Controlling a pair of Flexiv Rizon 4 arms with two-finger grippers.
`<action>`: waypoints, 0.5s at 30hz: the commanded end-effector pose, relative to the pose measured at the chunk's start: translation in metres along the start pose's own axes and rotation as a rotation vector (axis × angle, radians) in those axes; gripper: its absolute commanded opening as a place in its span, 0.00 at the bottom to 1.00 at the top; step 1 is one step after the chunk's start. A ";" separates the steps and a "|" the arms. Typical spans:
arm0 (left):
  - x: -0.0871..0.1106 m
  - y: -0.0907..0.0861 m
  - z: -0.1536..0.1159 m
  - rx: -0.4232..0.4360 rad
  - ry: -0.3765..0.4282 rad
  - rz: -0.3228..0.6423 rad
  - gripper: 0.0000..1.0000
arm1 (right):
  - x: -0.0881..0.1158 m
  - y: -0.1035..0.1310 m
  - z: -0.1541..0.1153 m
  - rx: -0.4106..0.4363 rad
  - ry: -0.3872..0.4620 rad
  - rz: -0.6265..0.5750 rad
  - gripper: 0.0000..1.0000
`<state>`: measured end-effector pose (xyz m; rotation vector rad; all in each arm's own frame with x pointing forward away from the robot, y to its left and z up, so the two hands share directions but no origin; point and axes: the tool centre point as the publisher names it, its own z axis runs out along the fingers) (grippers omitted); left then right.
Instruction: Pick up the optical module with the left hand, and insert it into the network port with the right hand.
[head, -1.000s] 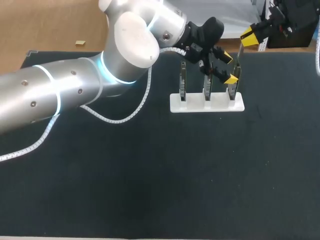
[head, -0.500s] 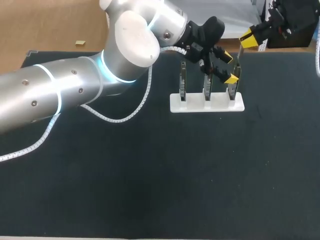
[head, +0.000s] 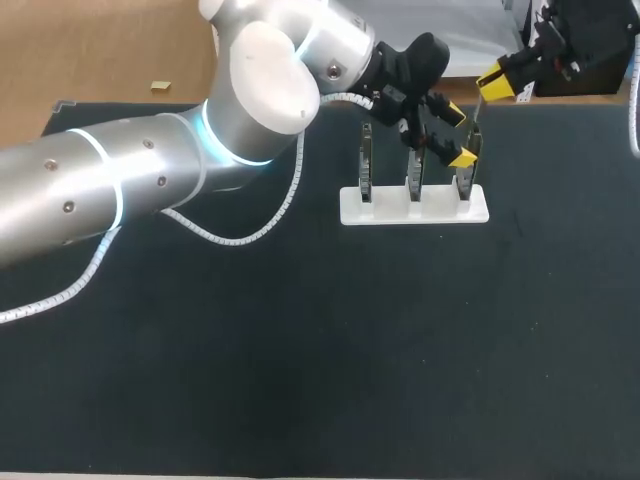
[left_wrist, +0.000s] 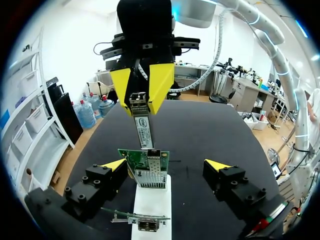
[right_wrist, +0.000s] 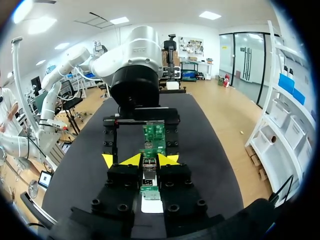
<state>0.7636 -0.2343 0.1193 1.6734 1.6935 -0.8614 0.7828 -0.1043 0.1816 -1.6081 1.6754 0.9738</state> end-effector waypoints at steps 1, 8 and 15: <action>-0.001 0.002 0.000 0.003 0.006 -0.002 1.00 | -0.001 0.002 0.001 0.006 0.004 -0.001 0.00; -0.001 0.002 0.000 0.003 0.006 -0.002 1.00 | 0.000 0.002 0.002 0.013 0.016 -0.006 0.00; -0.001 0.002 0.000 0.003 0.006 -0.002 1.00 | 0.002 0.001 0.004 0.012 0.020 0.002 0.00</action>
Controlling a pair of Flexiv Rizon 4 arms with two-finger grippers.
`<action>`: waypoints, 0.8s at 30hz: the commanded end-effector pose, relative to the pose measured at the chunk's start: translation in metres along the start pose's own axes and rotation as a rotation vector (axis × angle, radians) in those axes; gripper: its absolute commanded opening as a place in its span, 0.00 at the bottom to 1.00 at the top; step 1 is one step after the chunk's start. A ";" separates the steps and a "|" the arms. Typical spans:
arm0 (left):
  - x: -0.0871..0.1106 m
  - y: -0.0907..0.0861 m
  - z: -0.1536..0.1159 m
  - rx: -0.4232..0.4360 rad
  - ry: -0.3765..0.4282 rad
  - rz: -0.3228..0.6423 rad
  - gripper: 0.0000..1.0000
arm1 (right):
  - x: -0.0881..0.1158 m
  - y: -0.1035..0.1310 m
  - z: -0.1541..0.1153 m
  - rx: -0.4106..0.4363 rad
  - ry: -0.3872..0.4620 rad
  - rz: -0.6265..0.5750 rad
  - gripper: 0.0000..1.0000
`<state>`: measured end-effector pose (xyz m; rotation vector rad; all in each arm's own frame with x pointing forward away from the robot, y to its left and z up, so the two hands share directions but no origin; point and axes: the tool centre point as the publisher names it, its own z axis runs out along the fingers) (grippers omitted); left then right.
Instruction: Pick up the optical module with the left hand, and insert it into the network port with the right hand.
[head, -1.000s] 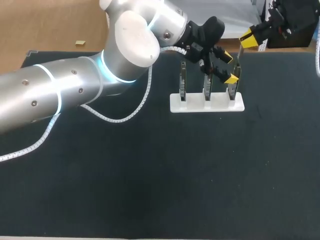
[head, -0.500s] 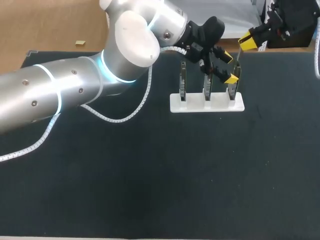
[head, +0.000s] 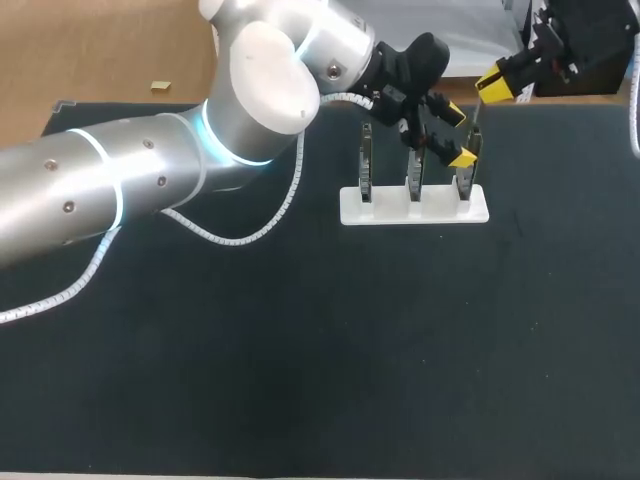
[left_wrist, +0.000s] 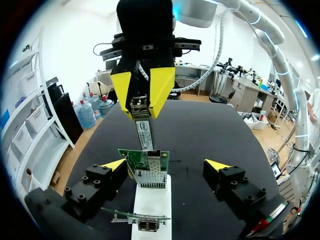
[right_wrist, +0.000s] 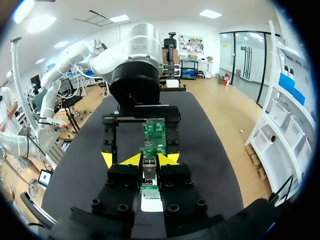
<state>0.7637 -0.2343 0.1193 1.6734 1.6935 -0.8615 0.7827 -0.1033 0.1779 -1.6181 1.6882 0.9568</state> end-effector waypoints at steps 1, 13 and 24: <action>-0.001 0.002 0.000 0.003 0.006 -0.002 1.00 | 0.000 0.002 0.002 0.006 0.003 0.004 0.00; -0.001 0.002 0.000 0.003 0.006 -0.002 1.00 | 0.004 0.002 0.005 0.006 0.003 0.020 0.00; -0.001 0.002 0.000 0.003 0.006 -0.002 1.00 | 0.006 0.001 0.005 0.008 0.008 0.028 0.00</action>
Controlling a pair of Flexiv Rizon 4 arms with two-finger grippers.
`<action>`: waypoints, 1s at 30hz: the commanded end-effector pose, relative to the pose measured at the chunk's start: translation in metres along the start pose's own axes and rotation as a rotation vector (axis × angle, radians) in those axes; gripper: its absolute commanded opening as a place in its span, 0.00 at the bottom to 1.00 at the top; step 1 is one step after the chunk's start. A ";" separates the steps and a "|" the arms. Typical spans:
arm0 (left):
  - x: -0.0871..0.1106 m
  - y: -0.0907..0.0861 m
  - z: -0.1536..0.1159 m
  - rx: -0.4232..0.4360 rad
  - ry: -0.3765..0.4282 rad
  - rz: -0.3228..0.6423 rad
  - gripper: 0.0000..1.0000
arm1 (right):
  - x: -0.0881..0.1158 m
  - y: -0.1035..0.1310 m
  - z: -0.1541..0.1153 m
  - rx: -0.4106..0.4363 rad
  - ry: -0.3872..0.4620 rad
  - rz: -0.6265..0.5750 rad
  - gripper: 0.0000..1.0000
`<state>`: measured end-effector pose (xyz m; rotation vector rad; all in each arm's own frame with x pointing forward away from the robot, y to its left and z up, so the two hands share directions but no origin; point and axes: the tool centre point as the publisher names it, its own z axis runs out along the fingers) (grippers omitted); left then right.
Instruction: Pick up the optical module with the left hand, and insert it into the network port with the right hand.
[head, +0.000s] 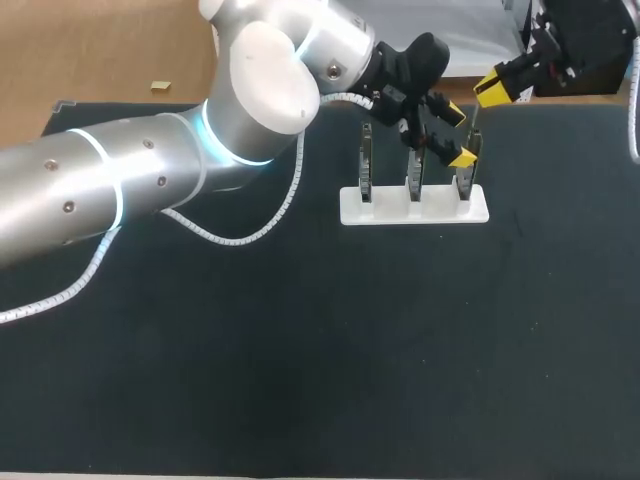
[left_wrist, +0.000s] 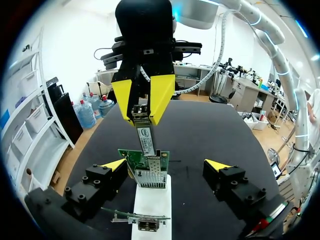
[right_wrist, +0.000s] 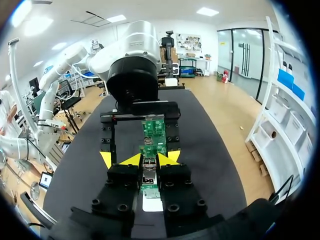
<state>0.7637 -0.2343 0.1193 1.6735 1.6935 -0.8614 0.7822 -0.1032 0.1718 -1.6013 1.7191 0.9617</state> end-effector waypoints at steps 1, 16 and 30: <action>-0.001 0.002 0.000 0.003 0.006 -0.002 1.00 | 0.001 0.001 0.001 0.003 0.002 0.001 0.00; -0.001 0.002 0.000 0.003 0.006 -0.002 1.00 | -0.004 0.002 -0.001 0.008 -0.005 -0.012 0.00; -0.001 0.002 0.000 0.003 0.006 -0.002 1.00 | -0.005 0.007 -0.003 0.012 0.001 -0.017 0.00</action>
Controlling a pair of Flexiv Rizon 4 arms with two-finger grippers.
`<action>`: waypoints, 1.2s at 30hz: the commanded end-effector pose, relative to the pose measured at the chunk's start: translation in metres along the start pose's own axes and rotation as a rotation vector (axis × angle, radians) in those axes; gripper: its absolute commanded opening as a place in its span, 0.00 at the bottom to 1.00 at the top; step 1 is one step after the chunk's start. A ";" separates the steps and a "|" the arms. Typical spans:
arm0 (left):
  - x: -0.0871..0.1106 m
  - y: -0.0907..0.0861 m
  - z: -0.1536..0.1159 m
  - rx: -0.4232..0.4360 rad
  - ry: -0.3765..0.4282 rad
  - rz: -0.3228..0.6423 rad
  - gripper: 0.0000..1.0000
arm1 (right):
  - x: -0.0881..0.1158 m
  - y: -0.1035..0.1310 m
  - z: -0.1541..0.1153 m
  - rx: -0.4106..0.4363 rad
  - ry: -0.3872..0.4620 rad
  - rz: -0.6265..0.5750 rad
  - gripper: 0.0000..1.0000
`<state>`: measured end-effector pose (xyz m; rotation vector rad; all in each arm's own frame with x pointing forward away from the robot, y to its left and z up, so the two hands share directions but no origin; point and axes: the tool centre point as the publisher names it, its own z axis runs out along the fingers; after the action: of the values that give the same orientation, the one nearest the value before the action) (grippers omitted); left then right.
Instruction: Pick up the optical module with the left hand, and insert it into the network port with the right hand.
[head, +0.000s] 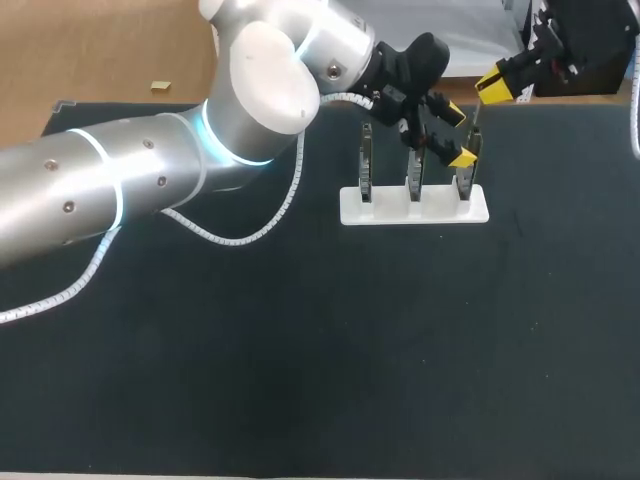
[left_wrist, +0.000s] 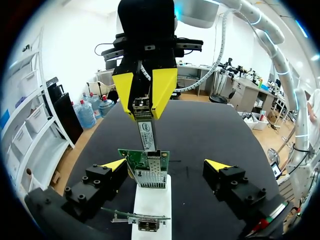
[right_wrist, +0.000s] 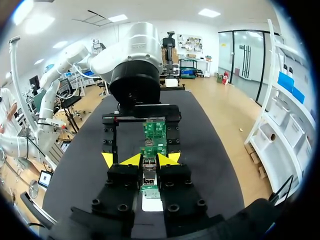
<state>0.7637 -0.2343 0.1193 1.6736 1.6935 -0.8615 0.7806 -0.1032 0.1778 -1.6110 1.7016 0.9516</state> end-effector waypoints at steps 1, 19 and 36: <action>-0.001 0.002 0.000 0.003 0.006 -0.002 1.00 | 0.000 0.005 0.000 0.009 0.003 0.002 0.00; -0.001 0.002 0.000 0.003 0.006 -0.002 1.00 | 0.007 0.002 0.003 0.004 0.010 0.022 0.00; -0.001 0.002 0.000 0.003 0.006 -0.002 1.00 | 0.011 0.002 0.007 0.003 0.020 0.031 0.00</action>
<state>0.7637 -0.2343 0.1193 1.6737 1.6934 -0.8615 0.7777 -0.1049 0.1656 -1.6016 1.7435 0.9547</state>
